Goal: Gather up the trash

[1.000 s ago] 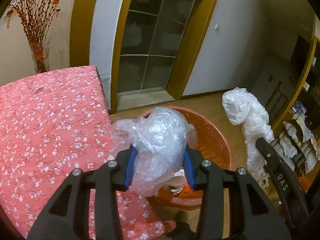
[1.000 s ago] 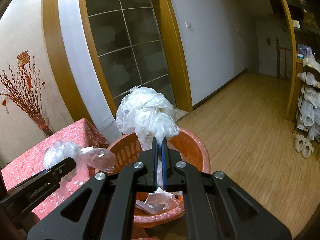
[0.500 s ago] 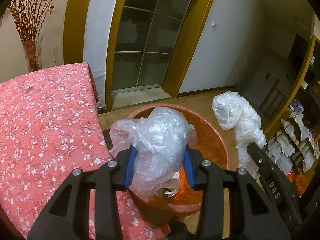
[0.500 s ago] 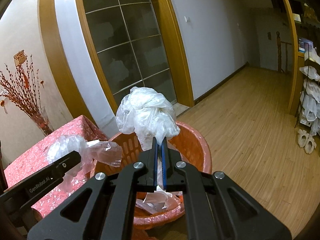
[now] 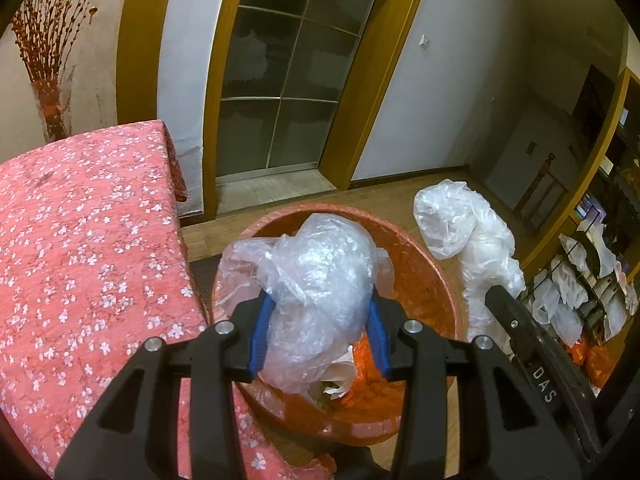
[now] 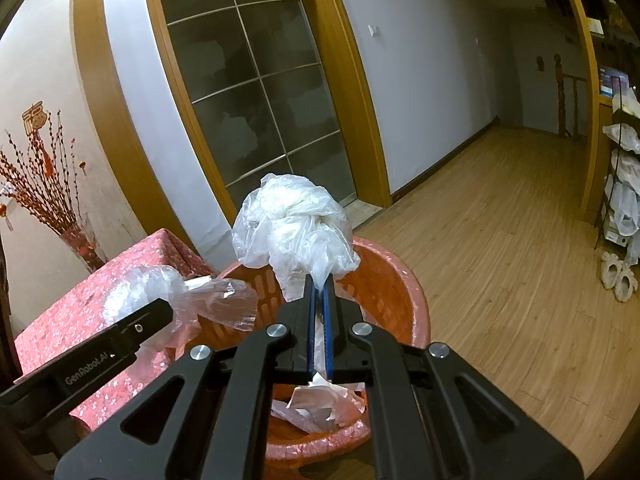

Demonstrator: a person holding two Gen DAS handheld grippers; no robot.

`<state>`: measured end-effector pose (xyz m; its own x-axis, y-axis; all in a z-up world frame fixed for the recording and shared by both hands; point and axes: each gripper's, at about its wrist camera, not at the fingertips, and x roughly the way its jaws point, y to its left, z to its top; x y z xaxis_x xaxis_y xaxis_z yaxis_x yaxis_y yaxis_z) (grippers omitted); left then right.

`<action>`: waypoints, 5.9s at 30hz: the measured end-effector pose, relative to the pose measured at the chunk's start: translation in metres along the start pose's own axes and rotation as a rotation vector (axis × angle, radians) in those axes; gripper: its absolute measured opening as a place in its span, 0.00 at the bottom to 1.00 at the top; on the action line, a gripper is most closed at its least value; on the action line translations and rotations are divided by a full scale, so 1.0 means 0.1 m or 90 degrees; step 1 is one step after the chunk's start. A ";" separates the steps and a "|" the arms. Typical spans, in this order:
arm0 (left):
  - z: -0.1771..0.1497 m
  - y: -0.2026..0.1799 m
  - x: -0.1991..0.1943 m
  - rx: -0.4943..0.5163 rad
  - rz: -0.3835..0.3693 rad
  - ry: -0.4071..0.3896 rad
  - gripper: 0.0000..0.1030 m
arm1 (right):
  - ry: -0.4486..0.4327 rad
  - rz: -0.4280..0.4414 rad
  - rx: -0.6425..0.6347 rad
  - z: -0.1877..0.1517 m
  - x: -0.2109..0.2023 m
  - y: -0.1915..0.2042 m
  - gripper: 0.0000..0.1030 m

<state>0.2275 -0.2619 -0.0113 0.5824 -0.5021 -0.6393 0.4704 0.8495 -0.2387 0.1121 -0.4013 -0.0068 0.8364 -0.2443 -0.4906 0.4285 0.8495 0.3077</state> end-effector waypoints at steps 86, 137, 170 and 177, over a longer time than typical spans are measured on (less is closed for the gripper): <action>-1.70 0.89 -2.62 -0.021 0.352 -0.188 0.96 | -0.065 -0.083 -0.215 -1.14 -1.62 0.79 0.97; -1.74 0.87 -2.61 -0.044 0.359 -0.193 0.96 | -0.068 -0.125 -0.238 -1.18 -1.60 0.74 0.97; -1.75 0.87 -2.59 -0.048 0.357 -0.188 0.96 | -0.061 -0.121 -0.239 -1.18 -1.59 0.72 0.97; -1.75 0.87 -2.59 -0.048 0.356 -0.188 0.96 | -0.061 -0.120 -0.239 -1.17 -1.59 0.71 0.97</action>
<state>0.0013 -0.0297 0.0059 0.8895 0.0068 -0.4568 0.0000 0.9999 0.0150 -0.0305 -0.2475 -0.0022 0.7909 -0.4389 -0.4264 0.4379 0.8927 -0.1067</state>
